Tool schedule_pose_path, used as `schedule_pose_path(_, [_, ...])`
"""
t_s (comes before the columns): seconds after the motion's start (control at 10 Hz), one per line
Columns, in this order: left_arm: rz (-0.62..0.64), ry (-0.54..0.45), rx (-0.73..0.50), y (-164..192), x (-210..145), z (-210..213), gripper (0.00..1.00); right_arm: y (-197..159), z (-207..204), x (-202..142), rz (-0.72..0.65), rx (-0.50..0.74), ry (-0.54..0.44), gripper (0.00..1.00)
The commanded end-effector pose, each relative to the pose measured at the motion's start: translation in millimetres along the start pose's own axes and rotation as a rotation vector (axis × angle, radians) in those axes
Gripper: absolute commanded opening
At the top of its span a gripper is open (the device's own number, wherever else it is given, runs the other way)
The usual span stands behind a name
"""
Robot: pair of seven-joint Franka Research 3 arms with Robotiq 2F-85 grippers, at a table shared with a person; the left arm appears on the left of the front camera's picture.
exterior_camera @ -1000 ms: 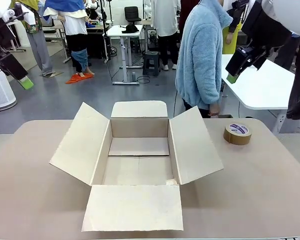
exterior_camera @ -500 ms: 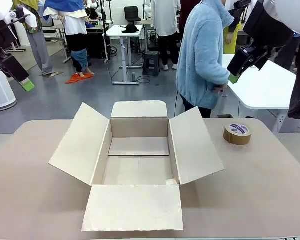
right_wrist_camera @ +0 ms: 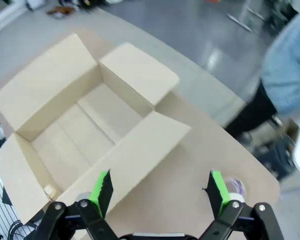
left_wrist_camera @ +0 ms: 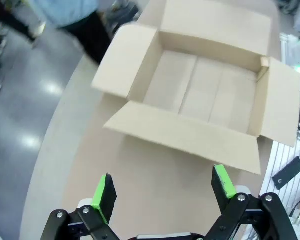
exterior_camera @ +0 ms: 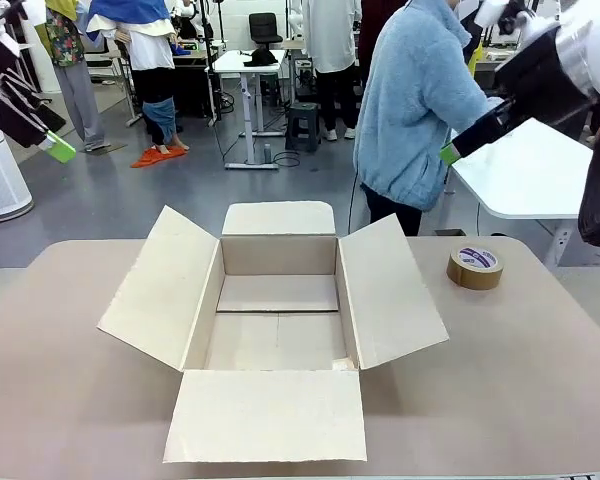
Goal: Wrap the clocks to prevent damage.
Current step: Open the side flaps of the Package Box.
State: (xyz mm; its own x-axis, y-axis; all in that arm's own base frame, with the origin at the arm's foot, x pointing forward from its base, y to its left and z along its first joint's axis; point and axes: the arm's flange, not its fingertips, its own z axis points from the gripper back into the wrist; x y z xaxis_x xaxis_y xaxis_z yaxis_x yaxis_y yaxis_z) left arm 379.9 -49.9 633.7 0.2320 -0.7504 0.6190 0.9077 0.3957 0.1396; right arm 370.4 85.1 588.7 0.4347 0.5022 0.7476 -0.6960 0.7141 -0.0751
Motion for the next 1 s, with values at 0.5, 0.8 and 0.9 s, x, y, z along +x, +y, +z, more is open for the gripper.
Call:
schedule_pose_path(0.5, [0.048,-0.248,-0.245,36,-67,-47,1.0,-26,-21,-43,-0.043,0.246,-0.112,1.0])
schedule_pose_path(0.8, [0.089,-0.232,-0.242,42,-74,-61,1.0,-27,-13,-48,-0.048,0.276,-0.116,1.0])
schedule_pose_path(0.9, [0.069,-0.244,-0.245,39,-71,-58,1.0,-26,-11,-47,-0.047,0.271,-0.108,1.0])
